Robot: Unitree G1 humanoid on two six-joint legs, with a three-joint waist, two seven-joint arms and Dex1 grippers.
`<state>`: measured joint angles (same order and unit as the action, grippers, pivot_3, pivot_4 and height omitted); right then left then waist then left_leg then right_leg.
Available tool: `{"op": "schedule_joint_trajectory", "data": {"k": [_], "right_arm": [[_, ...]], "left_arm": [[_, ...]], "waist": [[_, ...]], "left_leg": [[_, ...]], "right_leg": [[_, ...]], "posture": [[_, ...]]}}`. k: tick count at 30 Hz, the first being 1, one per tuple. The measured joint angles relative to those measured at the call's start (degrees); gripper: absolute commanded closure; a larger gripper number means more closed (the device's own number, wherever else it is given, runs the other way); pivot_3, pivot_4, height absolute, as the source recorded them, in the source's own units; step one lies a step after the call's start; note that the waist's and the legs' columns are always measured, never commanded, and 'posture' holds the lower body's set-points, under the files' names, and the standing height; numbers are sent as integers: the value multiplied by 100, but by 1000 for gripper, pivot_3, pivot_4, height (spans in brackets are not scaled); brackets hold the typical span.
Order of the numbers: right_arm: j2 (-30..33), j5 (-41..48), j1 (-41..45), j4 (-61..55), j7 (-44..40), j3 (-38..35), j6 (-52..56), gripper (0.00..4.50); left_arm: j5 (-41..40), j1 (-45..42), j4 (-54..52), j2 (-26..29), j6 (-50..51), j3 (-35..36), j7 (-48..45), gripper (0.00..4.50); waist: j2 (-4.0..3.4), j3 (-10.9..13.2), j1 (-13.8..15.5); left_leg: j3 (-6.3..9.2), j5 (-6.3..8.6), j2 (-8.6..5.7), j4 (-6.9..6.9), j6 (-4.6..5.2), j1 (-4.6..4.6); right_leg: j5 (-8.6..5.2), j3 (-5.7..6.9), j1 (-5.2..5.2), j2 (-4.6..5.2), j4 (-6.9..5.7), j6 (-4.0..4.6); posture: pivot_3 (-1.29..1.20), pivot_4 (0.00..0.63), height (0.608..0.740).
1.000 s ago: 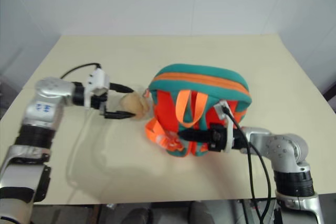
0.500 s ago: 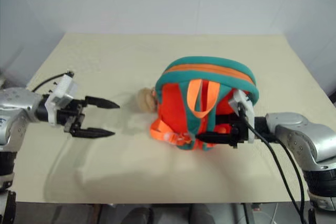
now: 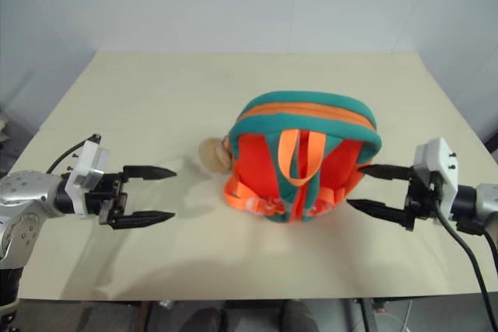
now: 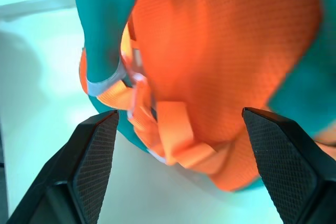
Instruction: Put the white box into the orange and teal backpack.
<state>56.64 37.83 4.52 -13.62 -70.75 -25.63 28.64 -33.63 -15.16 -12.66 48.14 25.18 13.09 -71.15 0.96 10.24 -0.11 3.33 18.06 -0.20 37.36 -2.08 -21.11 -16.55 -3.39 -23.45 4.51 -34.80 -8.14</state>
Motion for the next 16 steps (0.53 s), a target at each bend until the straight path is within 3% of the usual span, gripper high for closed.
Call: {"op": "schedule_joint_trajectory", "data": {"k": [6, 16], "right_arm": [[346, 213, 221, 195, -184, -355, 100, 31], [594, -31, 189, 535, -696, -329, -222, 31]], "left_arm": [[220, 18, 435, 22, -756, 25, -120, 0], [229, -101, 667, 117, -932, 22, -271, 0]], "waist": [[-1, 0, -5], [-1, 1, 1]], "left_leg": [[-2, -2, 2, -3, 0, 1], [-4, -1, 3, -5, 1, -7]], "right_leg": [[6, 1, -2, -1, 2, 5], [7, 2, -3, 0, 14, 4]], "posture": [[0, 150, 740], [0, 150, 740]]}}
